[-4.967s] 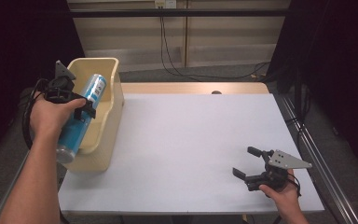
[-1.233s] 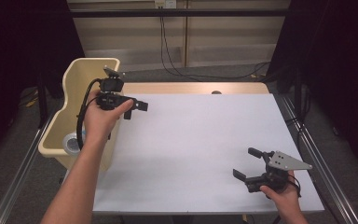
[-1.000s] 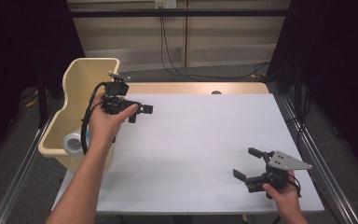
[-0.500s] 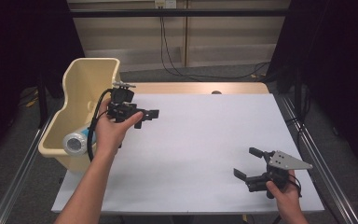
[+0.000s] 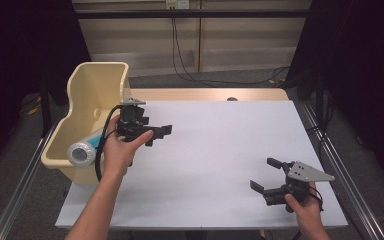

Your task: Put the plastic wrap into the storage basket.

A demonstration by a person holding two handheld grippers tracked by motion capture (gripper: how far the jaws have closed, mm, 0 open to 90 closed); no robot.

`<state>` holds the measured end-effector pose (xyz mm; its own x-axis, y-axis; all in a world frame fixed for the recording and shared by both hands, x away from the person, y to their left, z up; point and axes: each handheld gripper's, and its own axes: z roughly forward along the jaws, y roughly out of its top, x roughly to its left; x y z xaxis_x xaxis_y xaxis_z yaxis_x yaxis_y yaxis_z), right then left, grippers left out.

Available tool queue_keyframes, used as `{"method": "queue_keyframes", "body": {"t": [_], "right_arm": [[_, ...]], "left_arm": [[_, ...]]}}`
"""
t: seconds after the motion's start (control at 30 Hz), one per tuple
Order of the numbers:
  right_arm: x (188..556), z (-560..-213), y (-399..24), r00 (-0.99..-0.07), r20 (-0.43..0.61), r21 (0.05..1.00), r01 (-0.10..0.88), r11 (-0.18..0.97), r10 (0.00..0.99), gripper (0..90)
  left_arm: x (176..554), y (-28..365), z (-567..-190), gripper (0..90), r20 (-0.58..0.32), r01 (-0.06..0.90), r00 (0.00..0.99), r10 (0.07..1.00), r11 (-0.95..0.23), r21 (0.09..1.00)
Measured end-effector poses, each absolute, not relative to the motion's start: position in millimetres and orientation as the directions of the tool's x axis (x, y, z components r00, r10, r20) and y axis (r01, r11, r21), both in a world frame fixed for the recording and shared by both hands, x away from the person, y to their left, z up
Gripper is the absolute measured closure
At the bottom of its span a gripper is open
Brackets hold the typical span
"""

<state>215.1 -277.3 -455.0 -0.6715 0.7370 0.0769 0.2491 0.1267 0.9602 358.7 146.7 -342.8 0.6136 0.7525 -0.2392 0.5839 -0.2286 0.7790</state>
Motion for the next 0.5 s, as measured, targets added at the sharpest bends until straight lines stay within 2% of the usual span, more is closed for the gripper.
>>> {"method": "queue_keyframes", "body": {"t": [0.5], "right_arm": [[215,-455,-276,-0.673,0.07,0.96,0.247,0.135,0.737,0.8]], "left_arm": [[342,153,-369,7.5,-0.241,0.516,0.654,0.717,-0.19,0.835]]}}
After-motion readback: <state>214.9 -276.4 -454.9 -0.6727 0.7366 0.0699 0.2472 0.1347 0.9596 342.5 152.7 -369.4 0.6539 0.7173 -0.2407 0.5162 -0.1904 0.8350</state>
